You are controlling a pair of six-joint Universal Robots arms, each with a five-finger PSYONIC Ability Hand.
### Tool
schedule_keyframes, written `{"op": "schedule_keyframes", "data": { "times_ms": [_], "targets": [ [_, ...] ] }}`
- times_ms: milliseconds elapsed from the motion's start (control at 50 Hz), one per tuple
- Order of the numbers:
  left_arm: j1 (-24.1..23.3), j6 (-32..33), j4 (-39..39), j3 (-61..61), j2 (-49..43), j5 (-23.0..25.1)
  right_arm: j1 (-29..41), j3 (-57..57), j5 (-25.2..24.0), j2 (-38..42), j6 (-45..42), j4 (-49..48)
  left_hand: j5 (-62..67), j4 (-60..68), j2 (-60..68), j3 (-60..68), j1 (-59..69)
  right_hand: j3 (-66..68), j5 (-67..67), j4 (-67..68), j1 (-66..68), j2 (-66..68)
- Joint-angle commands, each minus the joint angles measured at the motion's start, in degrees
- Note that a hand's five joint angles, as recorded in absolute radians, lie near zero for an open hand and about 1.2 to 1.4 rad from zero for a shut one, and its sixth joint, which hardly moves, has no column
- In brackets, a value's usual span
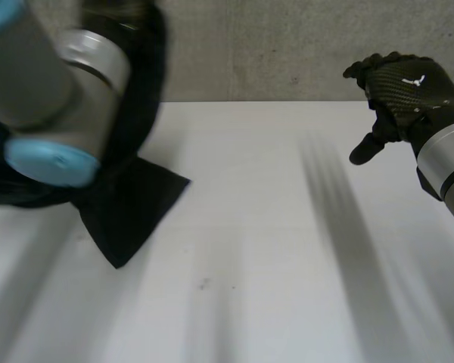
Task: Fold the shorts.
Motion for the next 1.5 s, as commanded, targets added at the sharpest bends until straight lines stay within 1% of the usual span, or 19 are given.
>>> {"op": "schedule_keyframes", "data": {
  "times_ms": [20, 120, 180, 200, 220, 260, 300, 440, 560, 640, 780, 840, 920, 1080, 1140, 1260, 1420, 1460, 1500],
  "targets": [
    [-11.7, 0.2, -0.8, -0.9, -10.0, 3.5, -1.9, -0.6, 0.1, -0.7, 0.0, 0.0, 16.3, 11.2, 12.2, 11.8, 15.5, -1.3, -3.0, -3.4, -0.7, -2.5],
    [-17.5, 0.3, -1.3, -2.4, -15.6, 3.6, -4.6, -1.0, -0.1, -0.9, 0.0, 0.0, 12.1, 7.0, 8.1, 7.6, 11.3, -1.3, -3.0, -3.4, -0.7, -2.5],
    [-18.5, 0.3, -1.3, -4.0, -16.7, 3.6, -5.6, -1.0, -0.2, -0.9, 0.2, 0.0, -8.7, -13.8, -12.7, -13.2, -9.5, -1.3, -3.0, -3.4, -0.7, -2.5],
    [-18.7, 0.5, -1.5, -5.2, -16.5, 3.6, -5.8, -1.0, -0.3, -0.9, 0.2, 0.0, -29.2, -34.4, -33.3, -33.7, -30.1, -1.3, -3.0, -3.4, -0.7, -2.5],
    [-18.7, 0.6, -1.5, -5.9, -16.4, 3.6, -5.9, -1.0, -0.5, -0.9, 0.2, 0.0, -37.6, -42.7, -41.7, -42.1, -38.4, -1.3, -3.0, -3.4, -0.7, -2.5],
    [-18.8, 1.5, -1.5, -7.4, -15.8, 3.5, -6.0, -1.0, -0.7, -0.9, 0.1, 0.1, -50.2, -55.4, -54.3, -54.7, -51.1, -1.3, -3.0, -3.4, -0.7, -2.5],
    [-18.8, 2.5, -1.6, -8.2, -14.9, 3.3, -6.0, -1.0, -0.8, -0.9, 0.1, 0.1, -53.1, -58.3, -57.2, -57.7, -54.0, -1.3, -3.0, -3.4, -0.7, -2.5],
    [-15.9, 5.7, -4.9, -12.4, -7.7, 1.0, -5.8, -0.8, -3.3, 0.0, -2.2, 1.1, -53.5, -58.6, -57.6, -58.0, -54.3, -1.3, -3.0, -3.4, -0.7, -2.5],
    [-10.3, 5.2, -10.1, -21.3, 1.1, -7.0, -5.6, 2.9, -12.9, 3.6, -15.5, 3.0, -52.2, -57.3, -56.2, -56.7, -53.0, -1.3, -3.0, -3.4, -0.7, -2.5],
    [-8.4, 4.9, -10.2, -29.6, 6.1, -9.7, -5.5, 6.7, -18.1, 5.5, -22.3, 4.7, -50.0, -55.1, -54.0, -54.5, -50.8, -1.3, -3.0, -3.4, -0.7, -2.5],
    [-7.3, 5.0, -8.1, -39.4, 10.6, -9.6, -5.6, 11.1, -24.7, 10.5, -27.3, 3.6, -50.6, -55.8, -54.7, -55.1, -51.5, 1.6, -0.1, -0.4, 2.2, 0.5],
    [-6.7, 5.3, -3.9, -41.1, 10.4, -9.6, -5.3, 11.2, -27.1, 13.1, -26.5, 1.8, -50.5, -55.6, -54.5, -55.0, -51.3, 11.7, 10.0, 9.7, 12.3, 10.6],
    [-4.4, 5.4, -1.6, -41.9, 9.6, -9.5, -4.6, 10.7, -27.0, 15.5, -23.9, -1.5, -50.1, -55.3, -54.2, -54.6, -50.9, 13.1, 11.4, 11.0, 13.7, 11.9],
    [-1.6, 5.0, -1.8, -45.8, 10.0, -9.4, 4.3, 4.9, -25.8, 21.4, -3.2, -5.4, -44.1, -49.2, -48.2, -48.6, -44.9, 12.6, 10.9, 10.5, 13.2, 11.4],
    [-1.8, 4.9, -2.9, -47.7, 11.8, -9.6, 6.3, 1.2, -23.0, 25.5, 2.2, -5.7, -41.9, -47.0, -46.0, -46.4, -42.7, 12.2, 10.6, 10.2, 12.8, 11.1],
    [-2.4, 5.1, -6.2, -52.0, 16.5, -9.3, 14.9, -7.5, -16.9, 32.4, 3.7, -5.4, -41.9, -47.0, -46.0, -46.4, -42.7, 12.4, 10.7, 10.3, 13.0, 11.3],
    [-2.4, 5.2, -6.8, -55.2, 17.1, -9.2, 16.5, -14.7, -11.8, 40.6, 3.5, -5.4, -41.9, -47.0, -46.0, -46.4, -42.7, 14.3, 12.6, 12.2, 14.8, 13.1],
    [-2.4, 5.1, -6.8, -55.6, 17.0, -9.2, 16.7, -16.2, -11.5, 42.2, 3.4, -5.4, -42.1, -47.2, -46.1, -46.6, -42.9, 19.1, 17.4, 17.0, 19.7, 17.9],
    [-2.4, 5.1, -6.8, -56.0, 17.0, -9.2, 17.2, -18.1, -11.3, 43.8, 3.7, -5.4, -41.9, -47.0, -46.0, -46.4, -42.7, 44.9, 43.2, 42.9, 45.5, 43.8]
  ]
}}
